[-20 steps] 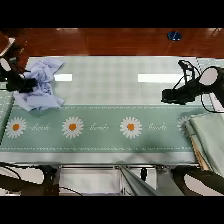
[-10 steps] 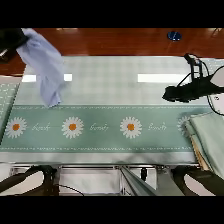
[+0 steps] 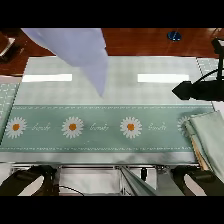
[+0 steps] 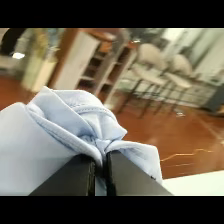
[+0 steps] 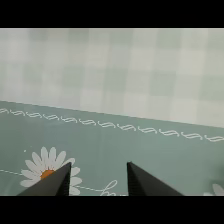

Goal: Fold the shirts.

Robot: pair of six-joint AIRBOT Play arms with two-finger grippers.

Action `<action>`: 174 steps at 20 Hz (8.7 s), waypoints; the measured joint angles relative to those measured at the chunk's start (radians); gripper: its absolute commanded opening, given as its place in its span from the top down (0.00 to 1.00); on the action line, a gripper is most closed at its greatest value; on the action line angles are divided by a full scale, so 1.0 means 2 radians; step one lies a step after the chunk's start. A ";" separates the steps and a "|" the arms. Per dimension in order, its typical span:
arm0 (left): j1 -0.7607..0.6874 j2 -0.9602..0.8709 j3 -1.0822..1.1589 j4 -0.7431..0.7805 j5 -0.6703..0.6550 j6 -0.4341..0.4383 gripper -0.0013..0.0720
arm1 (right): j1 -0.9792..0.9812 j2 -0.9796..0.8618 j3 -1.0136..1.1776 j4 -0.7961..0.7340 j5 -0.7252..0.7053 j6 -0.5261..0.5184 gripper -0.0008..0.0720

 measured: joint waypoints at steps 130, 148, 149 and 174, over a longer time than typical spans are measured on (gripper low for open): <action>0.230 -0.209 -0.200 0.073 -0.317 0.005 0.29 | -0.252 -0.324 0.170 0.029 0.026 -0.050 0.42; 0.050 -0.115 -0.524 -0.021 -0.255 0.003 0.29 | -0.292 -0.231 -0.111 0.094 -0.005 -0.089 0.42; 0.036 -0.115 -0.526 -0.024 -0.240 -0.008 0.29 | -0.292 -0.231 -0.111 0.095 -0.005 -0.089 0.42; -0.041 -0.156 -0.509 -0.081 -0.090 -0.040 0.95 | -0.251 -0.318 -0.089 0.160 -0.026 -0.089 0.60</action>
